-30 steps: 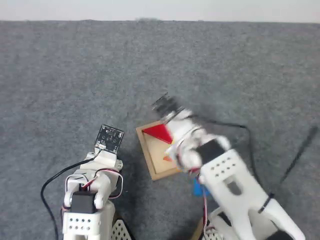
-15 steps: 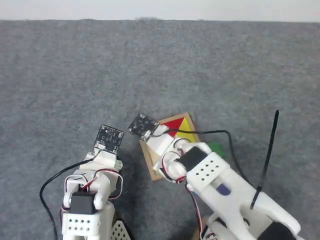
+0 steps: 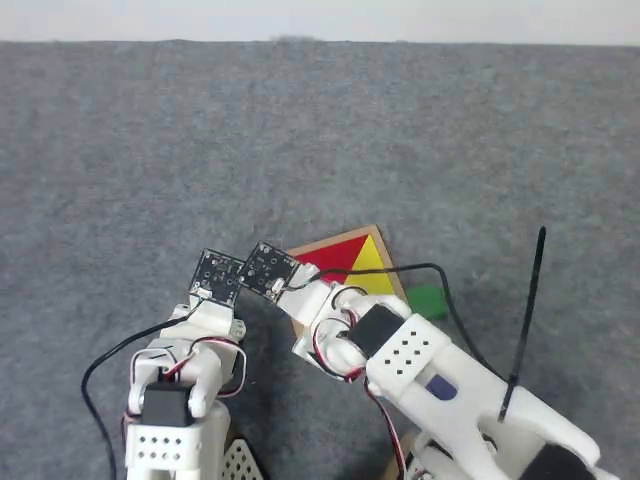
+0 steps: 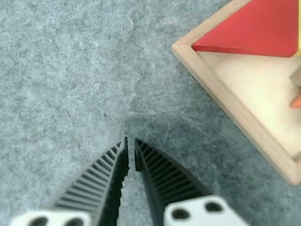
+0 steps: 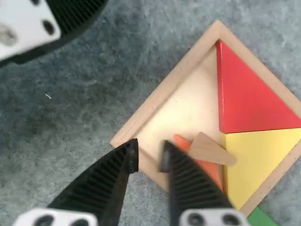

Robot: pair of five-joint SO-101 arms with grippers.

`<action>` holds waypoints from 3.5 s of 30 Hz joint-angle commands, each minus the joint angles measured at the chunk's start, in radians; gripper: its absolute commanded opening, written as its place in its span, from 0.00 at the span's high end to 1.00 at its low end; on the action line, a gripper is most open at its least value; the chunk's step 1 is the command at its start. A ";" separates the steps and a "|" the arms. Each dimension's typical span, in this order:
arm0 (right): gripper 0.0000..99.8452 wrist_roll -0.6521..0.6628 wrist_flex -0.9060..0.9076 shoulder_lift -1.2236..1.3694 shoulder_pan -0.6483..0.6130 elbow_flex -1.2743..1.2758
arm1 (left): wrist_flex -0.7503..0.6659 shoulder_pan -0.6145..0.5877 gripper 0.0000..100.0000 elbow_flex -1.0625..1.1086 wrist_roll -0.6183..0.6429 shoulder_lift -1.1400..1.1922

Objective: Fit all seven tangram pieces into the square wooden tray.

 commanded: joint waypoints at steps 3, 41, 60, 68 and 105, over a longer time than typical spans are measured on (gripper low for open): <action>0.98 0.012 -0.051 0.048 0.013 0.006 | 0.003 -0.005 0.98 -0.010 -0.006 -0.017; 0.98 -0.037 -0.186 0.340 0.340 -0.262 | 0.003 -0.006 0.98 -0.010 -0.006 -0.017; 0.82 -0.330 -0.062 0.725 0.303 -0.512 | 0.003 -0.006 0.98 -0.010 -0.006 -0.017; 0.88 -0.199 -0.048 0.714 0.163 -0.480 | 0.003 -0.006 0.98 -0.010 -0.006 -0.017; 0.82 -0.199 -0.120 0.618 0.156 -0.353 | 0.003 -0.006 0.98 -0.010 -0.006 -0.017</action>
